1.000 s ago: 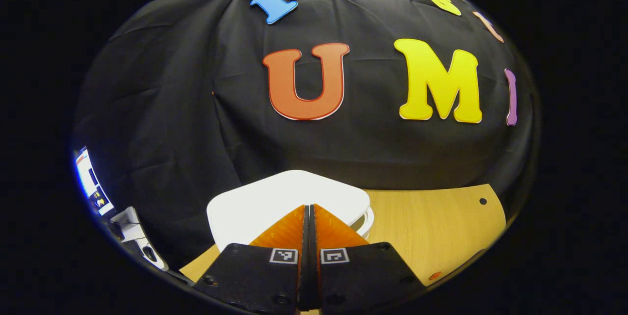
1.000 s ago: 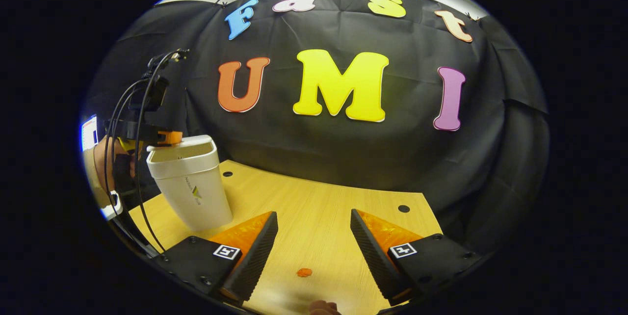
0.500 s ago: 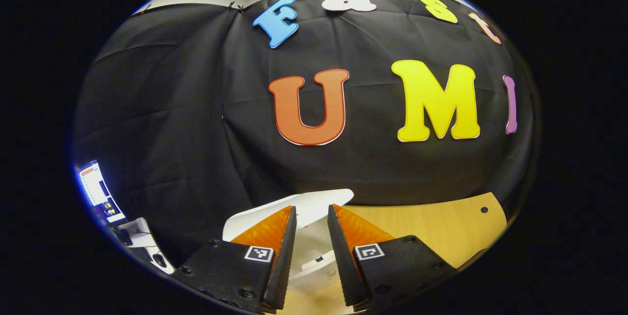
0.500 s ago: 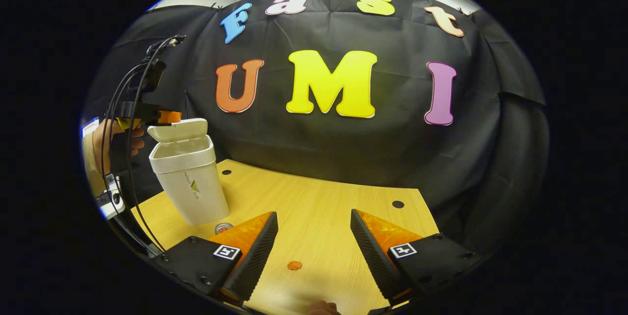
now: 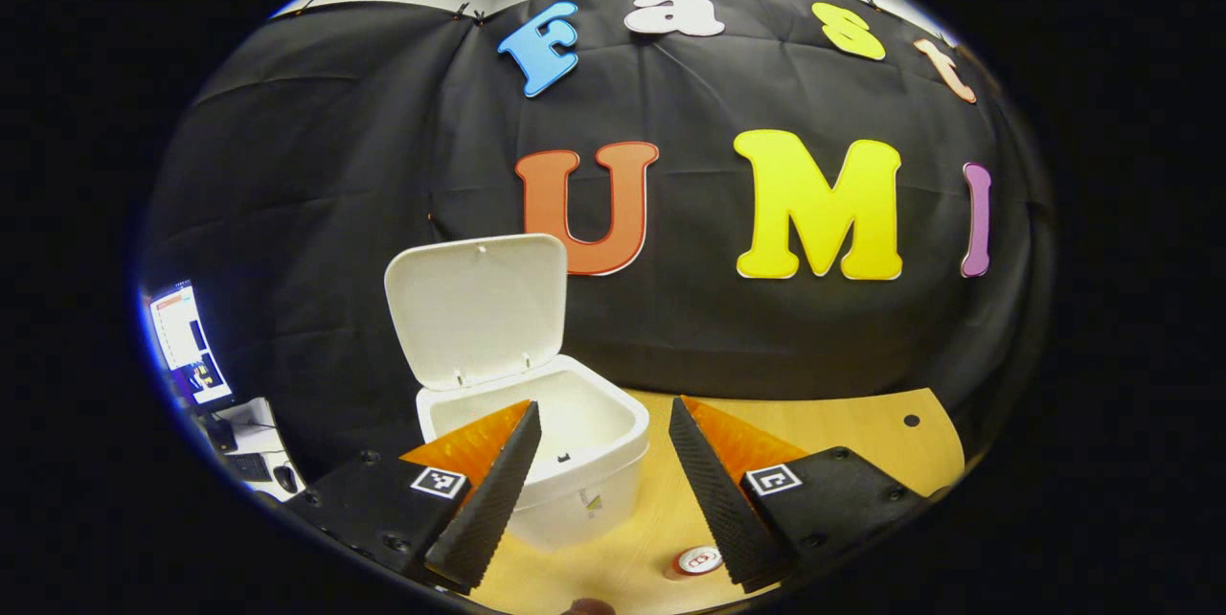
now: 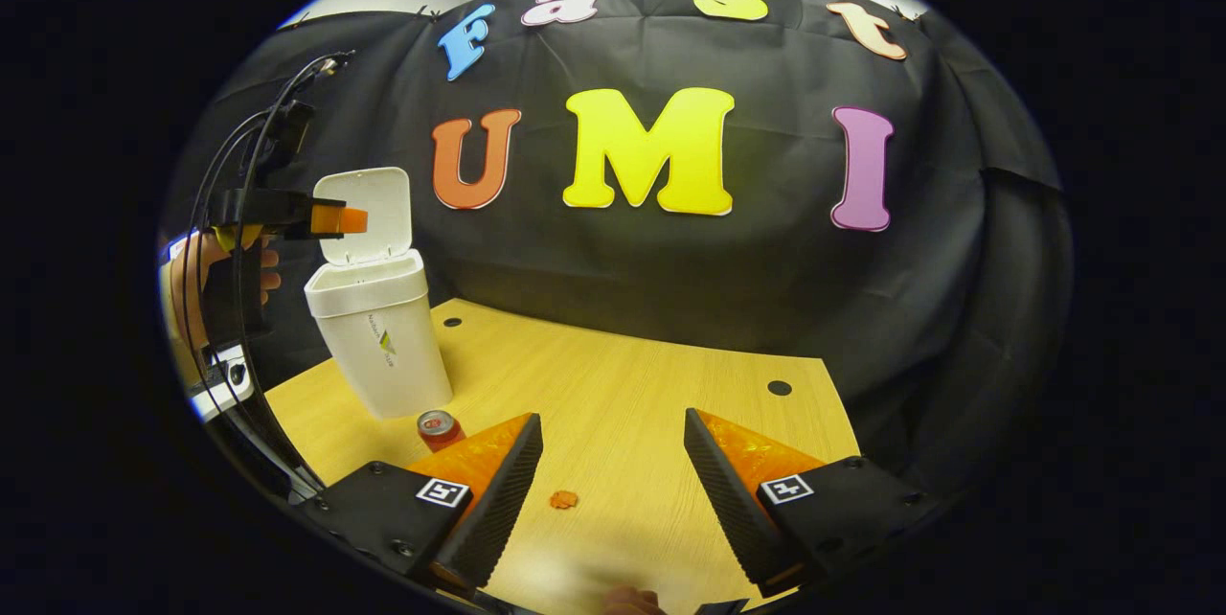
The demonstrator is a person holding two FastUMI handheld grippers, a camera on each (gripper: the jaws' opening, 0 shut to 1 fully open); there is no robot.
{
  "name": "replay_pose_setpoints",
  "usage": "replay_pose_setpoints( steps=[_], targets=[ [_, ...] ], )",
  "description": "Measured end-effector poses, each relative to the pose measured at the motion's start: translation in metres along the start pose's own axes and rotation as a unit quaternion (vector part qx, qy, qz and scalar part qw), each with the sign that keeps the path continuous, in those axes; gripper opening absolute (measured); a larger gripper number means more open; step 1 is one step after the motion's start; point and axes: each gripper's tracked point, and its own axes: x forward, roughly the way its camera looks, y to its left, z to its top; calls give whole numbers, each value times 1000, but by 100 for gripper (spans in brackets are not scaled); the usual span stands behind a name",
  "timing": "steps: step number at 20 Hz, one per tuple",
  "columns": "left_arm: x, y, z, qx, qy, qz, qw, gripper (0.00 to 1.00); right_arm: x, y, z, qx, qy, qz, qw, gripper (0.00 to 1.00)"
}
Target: Press the lid of the desktop garbage bin to open it, pick up the crumpled paper on the desktop and throw it into the bin, then pick up the pop can on the desktop and drop it into the bin, and finally close the garbage bin lid.
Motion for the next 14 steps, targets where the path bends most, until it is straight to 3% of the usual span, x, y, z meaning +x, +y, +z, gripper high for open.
replay_pose_setpoints(
  steps=[4,8,14],
  targets=[
    [-20,-19,-28,-5,3,-20,1000,91,9,4,-24,-1,25,21,999,94],
    [-37,-41,-66,-24,23,-67,997,92,27,14,-54,-18,64,22,998,94],
    [-45,-55,-120,-3,64,-133,989,92,58,40,-83,-26,118,12,993,94]
  ],
)
